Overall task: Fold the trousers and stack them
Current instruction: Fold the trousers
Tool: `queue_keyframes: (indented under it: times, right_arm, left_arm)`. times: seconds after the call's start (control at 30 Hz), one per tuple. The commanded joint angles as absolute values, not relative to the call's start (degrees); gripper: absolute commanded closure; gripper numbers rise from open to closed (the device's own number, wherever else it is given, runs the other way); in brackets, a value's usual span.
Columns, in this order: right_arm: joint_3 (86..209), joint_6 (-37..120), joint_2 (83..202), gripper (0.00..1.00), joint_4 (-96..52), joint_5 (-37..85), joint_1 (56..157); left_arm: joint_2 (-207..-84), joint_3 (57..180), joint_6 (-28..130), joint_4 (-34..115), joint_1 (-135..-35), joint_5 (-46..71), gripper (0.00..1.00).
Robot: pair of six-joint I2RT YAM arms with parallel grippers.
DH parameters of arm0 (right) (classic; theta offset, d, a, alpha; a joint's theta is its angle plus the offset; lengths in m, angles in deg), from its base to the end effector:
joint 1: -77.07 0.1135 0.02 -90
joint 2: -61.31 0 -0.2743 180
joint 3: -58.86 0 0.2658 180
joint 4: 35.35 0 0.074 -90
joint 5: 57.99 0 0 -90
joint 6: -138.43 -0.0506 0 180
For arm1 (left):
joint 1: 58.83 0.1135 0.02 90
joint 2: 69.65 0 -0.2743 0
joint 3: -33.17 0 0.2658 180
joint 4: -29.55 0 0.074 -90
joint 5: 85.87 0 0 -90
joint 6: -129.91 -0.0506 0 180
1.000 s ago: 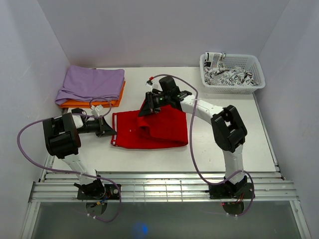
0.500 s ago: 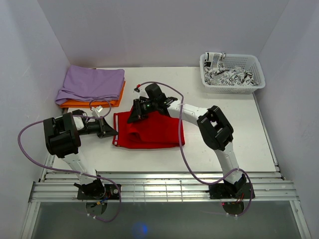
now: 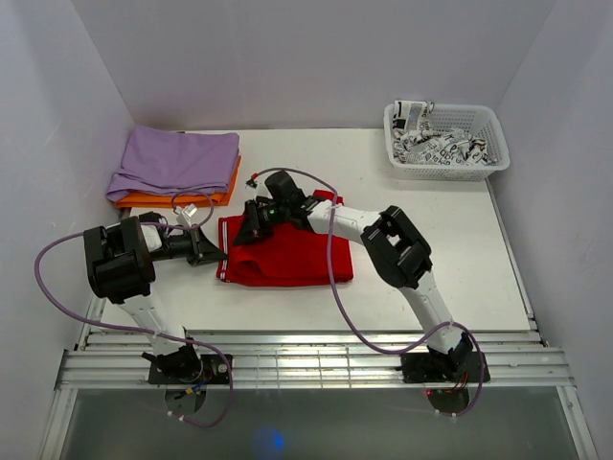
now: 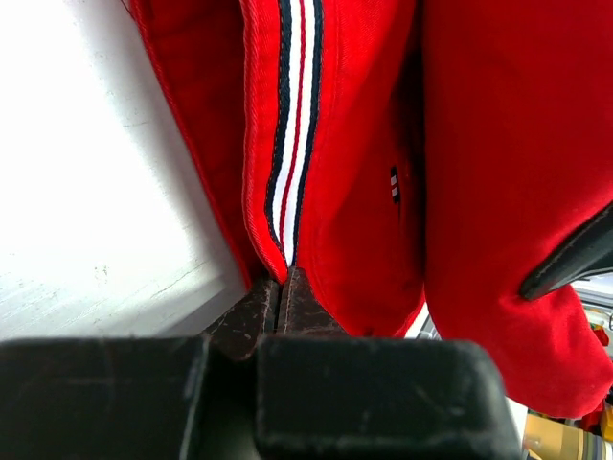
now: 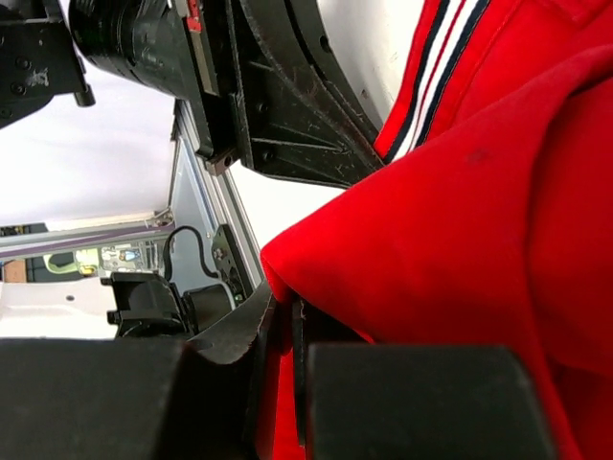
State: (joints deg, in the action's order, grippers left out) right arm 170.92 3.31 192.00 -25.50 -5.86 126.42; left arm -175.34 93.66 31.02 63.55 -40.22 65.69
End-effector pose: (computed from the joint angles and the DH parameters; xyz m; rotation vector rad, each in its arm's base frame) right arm 0.3353 0.4382 0.1822 -0.5711 2.3506 1.5876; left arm 0.2984 0.0535 0.0926 -0.0684 2.3942 -1.3299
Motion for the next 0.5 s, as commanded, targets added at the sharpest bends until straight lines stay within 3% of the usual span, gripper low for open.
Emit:
queue_keyframes:
  times: [0.0,0.47]
  right_arm:
    - [174.73,0.88,192.52,0.92,-30.91,-6.40,127.70]
    - [176.49,-2.19,194.81,0.92,-33.02,-6.22,129.54]
  left_arm:
    - [-176.09,92.71,30.33,62.55,-40.99,65.56,1.00]
    - [-176.53,92.89,30.24,62.81,-40.99,66.00,1.00]
